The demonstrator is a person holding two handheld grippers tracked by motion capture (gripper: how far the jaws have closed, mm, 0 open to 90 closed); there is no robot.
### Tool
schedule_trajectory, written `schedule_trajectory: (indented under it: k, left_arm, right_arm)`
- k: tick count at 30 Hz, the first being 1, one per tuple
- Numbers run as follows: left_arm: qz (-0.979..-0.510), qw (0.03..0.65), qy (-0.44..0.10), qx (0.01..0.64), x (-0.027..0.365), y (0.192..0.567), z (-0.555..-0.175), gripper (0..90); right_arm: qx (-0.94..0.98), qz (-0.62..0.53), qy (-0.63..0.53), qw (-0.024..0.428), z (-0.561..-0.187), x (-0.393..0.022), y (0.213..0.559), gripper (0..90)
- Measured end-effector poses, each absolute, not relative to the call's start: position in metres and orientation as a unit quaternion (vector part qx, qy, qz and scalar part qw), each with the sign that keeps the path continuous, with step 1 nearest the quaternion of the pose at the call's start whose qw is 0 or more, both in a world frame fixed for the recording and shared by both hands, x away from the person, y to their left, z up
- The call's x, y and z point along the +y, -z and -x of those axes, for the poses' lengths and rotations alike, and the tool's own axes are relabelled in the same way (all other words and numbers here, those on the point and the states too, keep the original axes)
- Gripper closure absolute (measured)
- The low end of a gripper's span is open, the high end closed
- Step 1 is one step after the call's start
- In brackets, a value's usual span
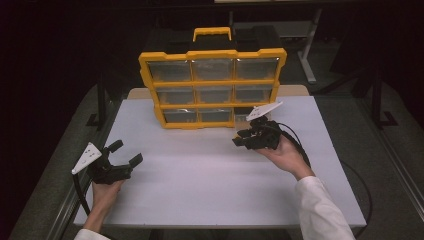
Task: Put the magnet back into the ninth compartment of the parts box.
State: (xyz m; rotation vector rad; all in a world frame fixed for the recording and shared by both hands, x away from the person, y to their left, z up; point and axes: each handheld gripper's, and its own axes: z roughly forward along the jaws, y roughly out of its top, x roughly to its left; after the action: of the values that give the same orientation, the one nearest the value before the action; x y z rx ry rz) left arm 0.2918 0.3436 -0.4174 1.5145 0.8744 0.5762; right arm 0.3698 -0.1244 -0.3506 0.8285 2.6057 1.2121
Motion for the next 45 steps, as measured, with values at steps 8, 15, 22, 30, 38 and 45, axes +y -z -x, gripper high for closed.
schedule_trajectory:
  k: [8, 15, 22, 30, 38, 45]
  left_arm:
    - [-0.654, 0.606, -0.249, 0.378, 0.344, 0.417, -0.292, 0.0]
    - [-0.654, 0.606, -0.249, 0.378, 0.344, 0.417, -0.292, 0.0]
    - [-0.654, 0.606, -0.25, 0.378, 0.344, 0.417, -0.292, 0.0]
    - [-0.654, 0.606, -0.25, 0.378, 0.344, 0.417, -0.292, 0.0]
    - [-0.653, 0.606, -0.249, 0.38, 0.344, 0.417, -0.292, 0.0]
    - [-0.653, 0.605, -0.248, 0.381, 0.344, 0.417, -0.292, 0.0]
  right_arm:
    - [0.863, -0.281, -0.412, 0.083, -0.374, -0.129, 0.342, 60.9]
    - [0.857, -0.289, -0.418, 0.085, -0.379, -0.135, 0.336, 60.9]
    - [0.853, -0.299, -0.417, 0.094, -0.384, -0.141, 0.332, 60.9]
    - [0.847, -0.311, -0.42, 0.097, -0.392, -0.148, 0.331, 60.9]
    - [0.84, -0.323, -0.423, 0.105, -0.4, -0.153, 0.328, 60.9]
    - [0.839, -0.332, -0.419, 0.102, -0.406, -0.154, 0.329, 60.8]
